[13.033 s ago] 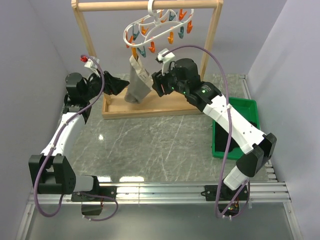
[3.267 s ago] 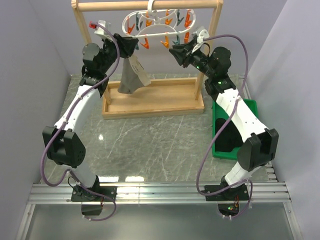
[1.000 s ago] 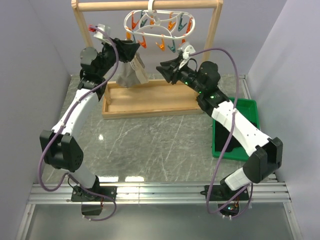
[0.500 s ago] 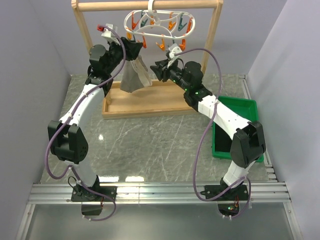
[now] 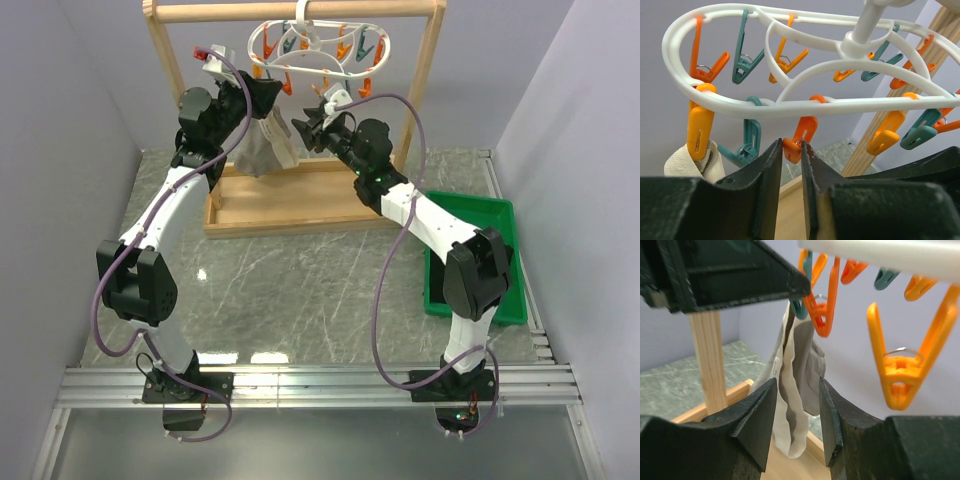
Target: Clip the underwear to the hanger
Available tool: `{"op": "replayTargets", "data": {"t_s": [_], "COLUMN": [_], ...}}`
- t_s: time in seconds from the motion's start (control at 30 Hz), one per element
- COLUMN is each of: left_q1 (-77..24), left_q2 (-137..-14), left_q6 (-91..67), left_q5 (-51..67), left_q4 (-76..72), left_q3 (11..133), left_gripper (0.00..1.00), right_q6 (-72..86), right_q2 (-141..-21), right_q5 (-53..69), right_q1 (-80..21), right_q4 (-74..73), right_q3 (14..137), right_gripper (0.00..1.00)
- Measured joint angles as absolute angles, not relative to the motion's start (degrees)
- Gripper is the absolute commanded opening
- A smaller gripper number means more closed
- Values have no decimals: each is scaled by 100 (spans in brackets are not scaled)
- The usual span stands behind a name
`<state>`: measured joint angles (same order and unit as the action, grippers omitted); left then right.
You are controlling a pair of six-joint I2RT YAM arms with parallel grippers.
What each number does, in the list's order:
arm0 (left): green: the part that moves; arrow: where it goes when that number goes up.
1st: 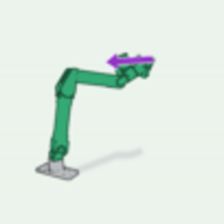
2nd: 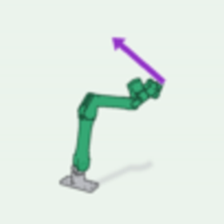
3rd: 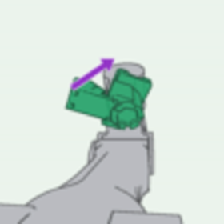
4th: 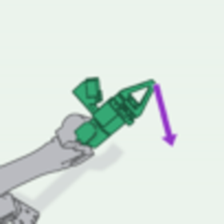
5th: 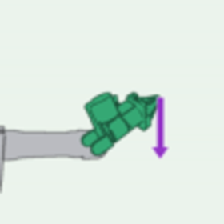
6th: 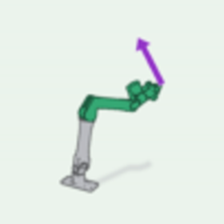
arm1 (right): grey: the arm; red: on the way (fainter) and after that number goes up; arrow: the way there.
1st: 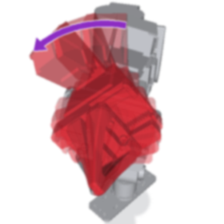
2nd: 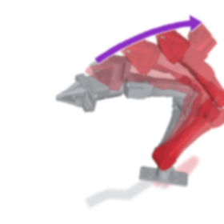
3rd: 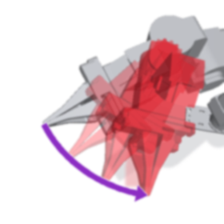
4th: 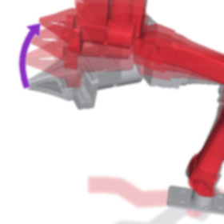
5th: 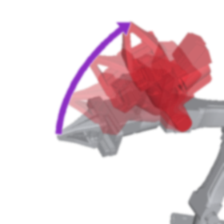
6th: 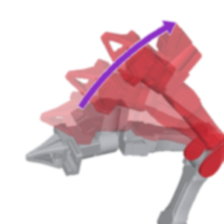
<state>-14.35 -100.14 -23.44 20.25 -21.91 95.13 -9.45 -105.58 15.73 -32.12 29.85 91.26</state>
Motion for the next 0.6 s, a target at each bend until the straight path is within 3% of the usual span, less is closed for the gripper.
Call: {"op": "replayTargets", "data": {"t_s": [0.6], "left_q1": [-1433], "left_q2": [-10012], "left_q6": [-2346], "left_q5": [2139], "left_q4": [-2200], "left_q3": [9513], "left_gripper": [19], "right_q6": [-1516], "right_q2": [-11244], "right_q5": [1463], "right_q1": [-3212], "right_q4": [3089], "right_q3": [10156], "right_gripper": [53]}}
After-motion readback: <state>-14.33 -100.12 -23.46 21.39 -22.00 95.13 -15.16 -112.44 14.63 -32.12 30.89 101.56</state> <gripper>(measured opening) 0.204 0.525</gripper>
